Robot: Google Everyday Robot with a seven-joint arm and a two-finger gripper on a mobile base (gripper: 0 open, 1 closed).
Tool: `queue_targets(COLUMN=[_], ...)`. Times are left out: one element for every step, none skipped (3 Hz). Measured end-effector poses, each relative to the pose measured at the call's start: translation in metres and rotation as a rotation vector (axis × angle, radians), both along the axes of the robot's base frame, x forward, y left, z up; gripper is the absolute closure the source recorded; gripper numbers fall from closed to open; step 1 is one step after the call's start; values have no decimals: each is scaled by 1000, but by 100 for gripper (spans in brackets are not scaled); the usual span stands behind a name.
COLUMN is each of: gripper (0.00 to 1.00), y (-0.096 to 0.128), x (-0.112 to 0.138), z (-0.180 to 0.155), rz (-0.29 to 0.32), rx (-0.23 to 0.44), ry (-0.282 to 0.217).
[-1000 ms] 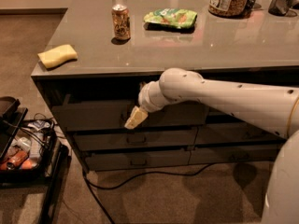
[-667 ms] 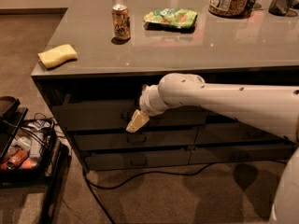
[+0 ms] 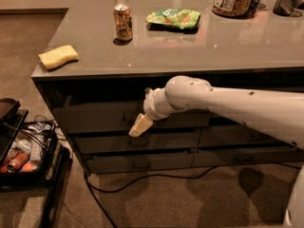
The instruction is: Close top drawer
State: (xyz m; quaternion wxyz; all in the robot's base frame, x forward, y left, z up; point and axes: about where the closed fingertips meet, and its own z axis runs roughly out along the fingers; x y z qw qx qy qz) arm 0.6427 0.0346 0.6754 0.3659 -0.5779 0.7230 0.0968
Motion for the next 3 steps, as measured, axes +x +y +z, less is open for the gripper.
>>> queue_targets(gripper=[0,0,0], y=[2,6,6], x=[-4,-11,-11], z=[-4,5,5], rz=[33,80,80], rx=[132,159,160], ry=[39,-6,-6])
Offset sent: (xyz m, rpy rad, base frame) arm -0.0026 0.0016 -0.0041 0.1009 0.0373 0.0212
